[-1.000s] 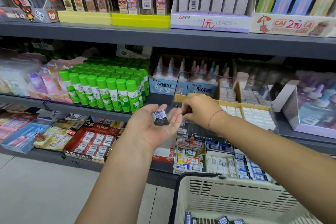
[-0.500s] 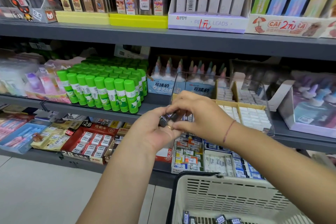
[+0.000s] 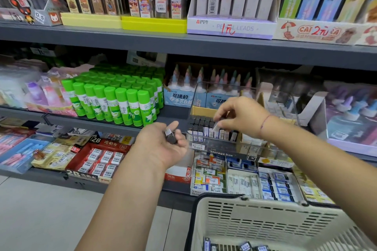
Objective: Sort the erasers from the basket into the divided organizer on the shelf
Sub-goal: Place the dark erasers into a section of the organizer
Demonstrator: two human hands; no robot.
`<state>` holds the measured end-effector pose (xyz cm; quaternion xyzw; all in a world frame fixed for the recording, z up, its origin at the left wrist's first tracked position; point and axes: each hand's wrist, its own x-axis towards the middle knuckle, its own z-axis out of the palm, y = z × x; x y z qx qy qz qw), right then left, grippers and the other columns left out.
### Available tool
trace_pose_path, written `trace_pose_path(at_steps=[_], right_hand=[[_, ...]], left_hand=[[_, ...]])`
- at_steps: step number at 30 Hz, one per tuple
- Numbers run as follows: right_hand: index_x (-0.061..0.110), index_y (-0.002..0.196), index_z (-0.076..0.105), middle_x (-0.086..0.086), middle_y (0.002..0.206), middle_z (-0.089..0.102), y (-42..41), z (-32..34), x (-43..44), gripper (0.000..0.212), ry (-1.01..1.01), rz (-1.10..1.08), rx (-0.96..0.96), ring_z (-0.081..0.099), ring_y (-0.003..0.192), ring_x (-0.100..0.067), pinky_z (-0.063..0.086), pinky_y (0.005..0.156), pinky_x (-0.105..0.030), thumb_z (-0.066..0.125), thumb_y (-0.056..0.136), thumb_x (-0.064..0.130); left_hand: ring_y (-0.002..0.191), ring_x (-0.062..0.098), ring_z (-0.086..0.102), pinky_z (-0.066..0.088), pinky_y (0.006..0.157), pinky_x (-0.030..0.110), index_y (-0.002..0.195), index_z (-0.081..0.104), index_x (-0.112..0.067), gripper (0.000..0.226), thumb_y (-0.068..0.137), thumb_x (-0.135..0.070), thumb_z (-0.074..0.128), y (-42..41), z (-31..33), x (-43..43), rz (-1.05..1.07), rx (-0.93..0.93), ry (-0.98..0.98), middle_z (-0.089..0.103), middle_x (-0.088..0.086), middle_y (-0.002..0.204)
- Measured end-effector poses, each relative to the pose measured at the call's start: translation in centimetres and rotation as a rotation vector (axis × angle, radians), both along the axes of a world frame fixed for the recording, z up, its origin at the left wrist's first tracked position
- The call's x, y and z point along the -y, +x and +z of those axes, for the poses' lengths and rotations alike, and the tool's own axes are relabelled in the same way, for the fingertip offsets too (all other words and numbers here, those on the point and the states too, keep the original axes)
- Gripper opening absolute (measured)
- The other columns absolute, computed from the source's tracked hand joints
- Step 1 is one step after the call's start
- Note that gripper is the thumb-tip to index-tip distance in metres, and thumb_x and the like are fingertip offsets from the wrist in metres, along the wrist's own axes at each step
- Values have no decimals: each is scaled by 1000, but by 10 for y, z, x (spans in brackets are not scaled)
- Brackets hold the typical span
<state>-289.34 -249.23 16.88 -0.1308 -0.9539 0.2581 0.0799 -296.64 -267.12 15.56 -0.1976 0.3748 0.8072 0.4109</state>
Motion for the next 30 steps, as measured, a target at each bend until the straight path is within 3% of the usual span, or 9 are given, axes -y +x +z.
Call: trace_pose_path(at_steps=[3,6,10,16,19,22,24,27,30], right_hand=[[20,104,68,6,99,61,-14,-17,5,24,250,68,68,55,85,-8,47,86,-24,74,81,21],[16,109,66,-1,110,59,-26,-27,8,26,331,84,98,56,98,-17,46,91,-30,70,84,18],[15,108,64,-2,114,54,-33,-34,10,22,400,120,149,56,101,-21,46,88,-32,67,86,15],[14,94,62,-3,108,57,-37,-29,14,7,441,156,200,57,96,-20,46,84,-31,64,88,14],[13,93,64,2,99,52,-32,-31,11,6,392,142,159,54,90,-16,46,84,-29,65,87,14],[16,94,63,6,96,48,-23,-30,9,8,326,123,60,55,90,-16,48,87,-34,66,86,14],[22,99,61,9,98,47,-13,-24,13,14,320,122,-38,52,83,-10,48,85,-32,65,87,17],[28,108,58,13,102,49,5,-11,29,28,169,188,-209,57,77,-3,50,76,-22,70,84,19],[26,115,58,10,106,52,16,-4,45,42,44,287,-244,59,78,-4,50,74,-16,76,78,15]], left_hand=[[58,11,30,25,55,21,109,53,-4,30,98,-8,25,0,-2,-1,2,-19,8,39,7,74],[60,12,35,29,55,21,105,51,-3,26,101,-8,26,-1,-3,-2,3,-27,-7,47,11,79],[71,15,54,36,61,20,90,44,0,18,103,-6,31,-2,-2,-2,-19,-42,2,59,17,95],[105,30,61,49,83,35,105,45,-1,9,102,-6,38,5,4,-4,37,-73,79,57,25,107],[97,29,62,49,83,37,94,50,1,10,99,-7,45,5,4,-4,11,-82,48,60,19,97],[74,11,53,41,67,21,83,55,-12,17,98,-17,51,4,1,-5,-83,-194,-124,64,3,86],[69,8,46,33,60,18,81,55,-15,17,97,-19,53,4,-1,-6,-95,-219,-146,63,2,85],[72,11,50,40,61,20,82,56,-10,13,93,-16,59,7,-1,-7,-72,-190,-82,61,8,81],[73,15,54,48,59,18,81,59,-4,17,92,-17,59,15,0,-11,-85,-203,-41,60,9,78]])
